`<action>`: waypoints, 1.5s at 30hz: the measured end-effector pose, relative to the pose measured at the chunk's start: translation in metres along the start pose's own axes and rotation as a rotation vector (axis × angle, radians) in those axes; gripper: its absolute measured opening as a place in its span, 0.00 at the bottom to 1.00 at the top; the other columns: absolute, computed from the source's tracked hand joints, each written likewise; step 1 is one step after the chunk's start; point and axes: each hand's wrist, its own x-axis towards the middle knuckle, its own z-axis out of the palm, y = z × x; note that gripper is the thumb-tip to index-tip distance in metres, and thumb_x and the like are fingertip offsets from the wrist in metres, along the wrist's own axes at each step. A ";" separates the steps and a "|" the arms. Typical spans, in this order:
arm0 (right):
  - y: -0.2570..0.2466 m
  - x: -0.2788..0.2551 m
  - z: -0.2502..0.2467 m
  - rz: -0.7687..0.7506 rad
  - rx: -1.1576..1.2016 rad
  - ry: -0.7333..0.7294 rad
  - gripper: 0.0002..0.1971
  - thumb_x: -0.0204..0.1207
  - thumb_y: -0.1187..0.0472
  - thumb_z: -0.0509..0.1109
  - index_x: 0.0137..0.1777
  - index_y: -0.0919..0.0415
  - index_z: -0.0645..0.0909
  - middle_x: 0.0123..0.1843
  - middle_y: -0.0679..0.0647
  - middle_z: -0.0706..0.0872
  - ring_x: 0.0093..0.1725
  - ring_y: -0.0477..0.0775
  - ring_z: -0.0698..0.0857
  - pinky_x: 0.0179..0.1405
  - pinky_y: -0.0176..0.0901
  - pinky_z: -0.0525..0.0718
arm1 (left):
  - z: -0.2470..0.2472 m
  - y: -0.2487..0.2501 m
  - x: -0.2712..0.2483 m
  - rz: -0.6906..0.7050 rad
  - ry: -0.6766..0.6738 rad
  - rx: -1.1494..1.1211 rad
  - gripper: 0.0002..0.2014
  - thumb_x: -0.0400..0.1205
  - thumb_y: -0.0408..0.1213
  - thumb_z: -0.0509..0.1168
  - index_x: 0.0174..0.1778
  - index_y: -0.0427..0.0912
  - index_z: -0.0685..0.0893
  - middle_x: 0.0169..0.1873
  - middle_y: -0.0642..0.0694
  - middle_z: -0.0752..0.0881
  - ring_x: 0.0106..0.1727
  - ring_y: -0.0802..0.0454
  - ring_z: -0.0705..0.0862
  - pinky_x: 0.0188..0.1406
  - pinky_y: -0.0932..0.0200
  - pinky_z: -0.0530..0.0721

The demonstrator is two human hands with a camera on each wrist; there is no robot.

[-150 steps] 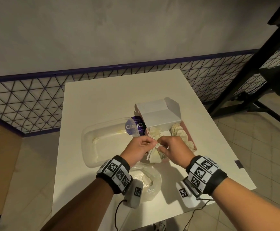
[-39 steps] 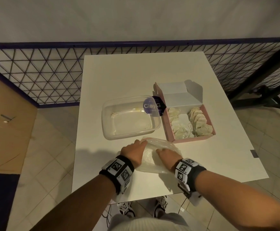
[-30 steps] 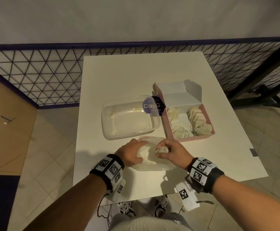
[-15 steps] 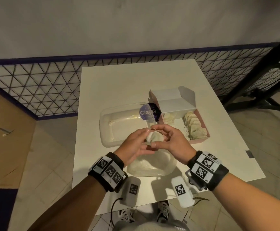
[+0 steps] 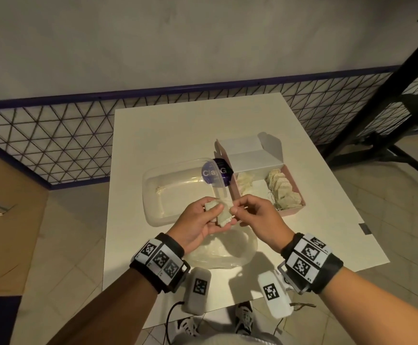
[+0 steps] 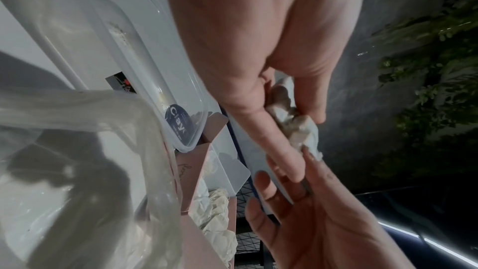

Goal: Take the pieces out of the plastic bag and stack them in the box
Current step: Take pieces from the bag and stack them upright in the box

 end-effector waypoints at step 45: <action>0.031 0.027 -0.091 0.155 -0.137 0.220 0.07 0.79 0.69 0.64 0.40 0.60 0.80 0.37 0.56 0.83 0.36 0.52 0.84 0.34 0.40 0.79 | -0.007 0.001 0.050 -0.001 0.210 0.686 0.12 0.82 0.24 0.53 0.45 0.39 0.80 0.31 0.40 0.79 0.27 0.46 0.77 0.40 0.48 0.82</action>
